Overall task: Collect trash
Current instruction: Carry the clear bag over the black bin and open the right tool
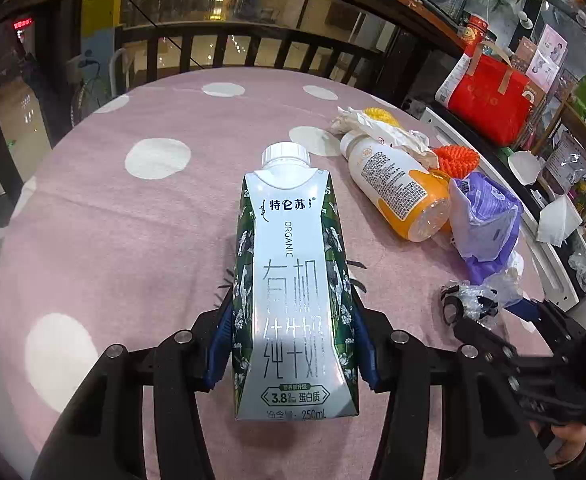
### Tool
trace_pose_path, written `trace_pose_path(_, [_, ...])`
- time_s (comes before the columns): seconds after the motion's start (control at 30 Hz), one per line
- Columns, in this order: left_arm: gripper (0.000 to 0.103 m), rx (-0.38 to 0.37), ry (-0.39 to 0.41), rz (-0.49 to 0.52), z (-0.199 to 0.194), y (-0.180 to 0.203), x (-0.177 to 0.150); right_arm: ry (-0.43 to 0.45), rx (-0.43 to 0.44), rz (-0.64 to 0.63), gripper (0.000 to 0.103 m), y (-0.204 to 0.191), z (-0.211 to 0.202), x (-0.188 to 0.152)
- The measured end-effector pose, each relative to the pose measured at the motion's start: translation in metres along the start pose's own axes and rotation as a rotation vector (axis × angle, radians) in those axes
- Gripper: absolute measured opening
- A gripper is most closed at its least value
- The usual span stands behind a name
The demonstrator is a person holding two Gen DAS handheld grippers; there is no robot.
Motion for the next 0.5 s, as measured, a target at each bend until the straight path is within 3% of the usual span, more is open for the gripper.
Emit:
trace_pose_path(0.07, [0.05, 0.003, 0.012, 0.012, -0.005, -0.001, -0.003, -0.019, -0.003, 0.007, 0.066, 0.0, 0.005, -0.002])
trace_pose_path(0.2, [0.05, -0.013, 0.02, 0.012, -0.009, -0.002, -0.008, -0.016, -0.018, -0.017, 0.059, -0.004, 0.007, -0.007])
trace_pose_path(0.5, [0.05, -0.039, 0.062, 0.031, -0.018, 0.008, -0.014, 0.015, 0.017, -0.031, 0.056, -0.007, -0.012, -0.01])
Point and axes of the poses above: each gripper's, at about its wrist camera, not at the fingertips, and z roughly the way its jaws point, y to its right, x to its top, the point moved 2 cm from there along z, roughly the way its jaws point, and after that the axes turned 13 degrees about y, right-handed, at the moved point
